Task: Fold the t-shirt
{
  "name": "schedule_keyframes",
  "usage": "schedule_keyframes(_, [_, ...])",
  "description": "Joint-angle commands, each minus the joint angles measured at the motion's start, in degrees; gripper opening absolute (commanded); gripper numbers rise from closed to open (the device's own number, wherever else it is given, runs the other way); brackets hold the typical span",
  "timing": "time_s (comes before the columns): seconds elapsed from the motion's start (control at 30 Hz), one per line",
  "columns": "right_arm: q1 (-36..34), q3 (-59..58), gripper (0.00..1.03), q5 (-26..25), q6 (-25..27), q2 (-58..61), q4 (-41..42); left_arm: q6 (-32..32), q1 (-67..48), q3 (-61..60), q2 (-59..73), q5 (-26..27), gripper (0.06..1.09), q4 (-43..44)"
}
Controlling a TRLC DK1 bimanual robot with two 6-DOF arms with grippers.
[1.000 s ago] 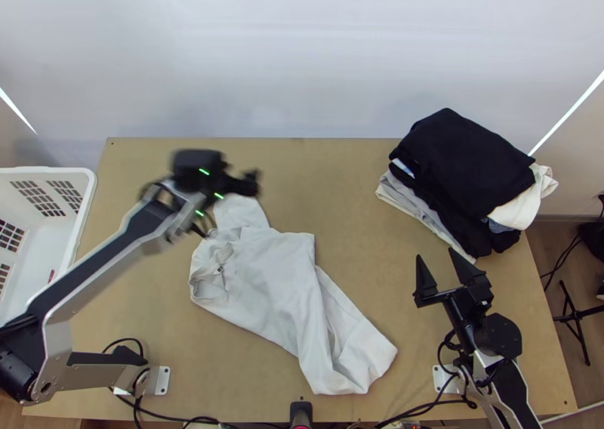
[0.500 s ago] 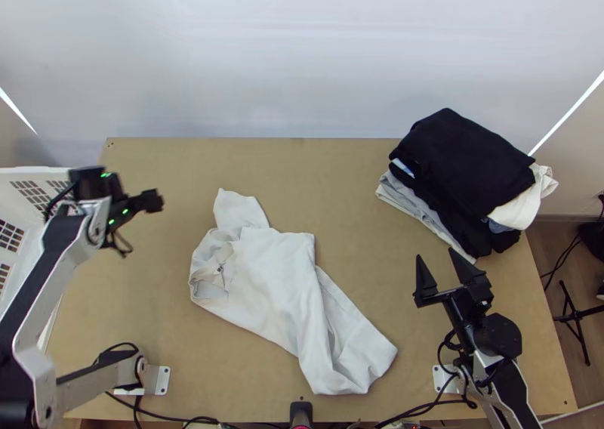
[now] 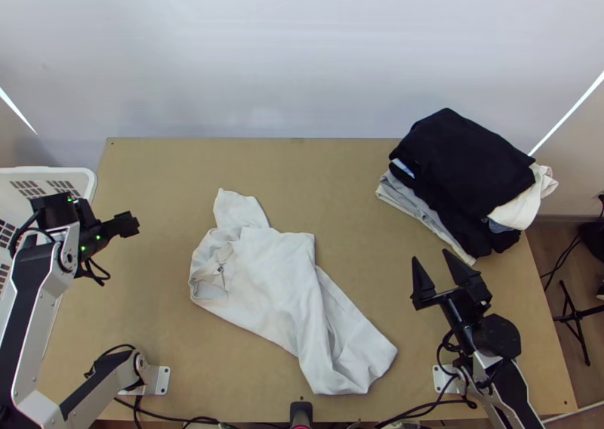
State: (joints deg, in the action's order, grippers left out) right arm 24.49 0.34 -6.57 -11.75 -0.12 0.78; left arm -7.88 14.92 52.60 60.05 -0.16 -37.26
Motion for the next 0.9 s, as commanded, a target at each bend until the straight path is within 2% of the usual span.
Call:
schedule_keyframes(0.0, [1.35, 0.01, 0.99, 0.59, -0.29, 0.03, -0.07, -1.00, -0.42, -1.36, -1.43, 0.60, 1.04, 0.08])
schedule_keyframes(0.1, [1.96, 0.01, 0.99, 0.59, -0.64, -0.06, -0.07, -3.28, -2.52, -2.33, -0.73, 0.60, 1.04, 1.31])
schedule_keyframes(0.2, [4.86, 0.01, 0.99, 0.50, -3.63, -0.06, 0.45, -4.78, -4.72, -3.47, -0.02, 0.60, 1.04, 2.71])
schedule_keyframes(0.27, [6.89, 0.19, 0.99, 0.42, -2.14, -0.06, 0.19, -4.95, -5.43, -4.17, 0.33, 0.60, 1.04, 4.21])
schedule_keyframes(0.43, [6.01, 3.18, 0.99, 0.50, 0.06, 3.90, -0.51, -5.13, -6.74, -4.08, 1.56, 0.60, 1.04, 6.84])
schedule_keyframes(0.57, [7.68, 13.20, 0.99, 0.86, 0.41, 23.32, -0.34, -5.74, -8.15, -4.08, 2.61, 0.60, 1.04, 9.31])
schedule_keyframes(0.67, [6.71, 25.15, 0.99, 6.04, -0.12, 39.76, -3.06, -6.71, -9.38, -4.17, 3.49, 0.60, 1.04, 10.89])
schedule_keyframes(0.8, [11.46, 46.33, 0.99, 7.18, -1.52, 63.31, -16.68, -7.85, -10.70, -4.17, 4.90, 0.60, 1.04, 12.82])
schedule_keyframes(0.87, [12.95, 58.02, 0.99, 7.10, -5.39, 73.86, -25.65, -8.12, -10.96, -4.17, 5.51, 0.60, 1.04, 13.26])
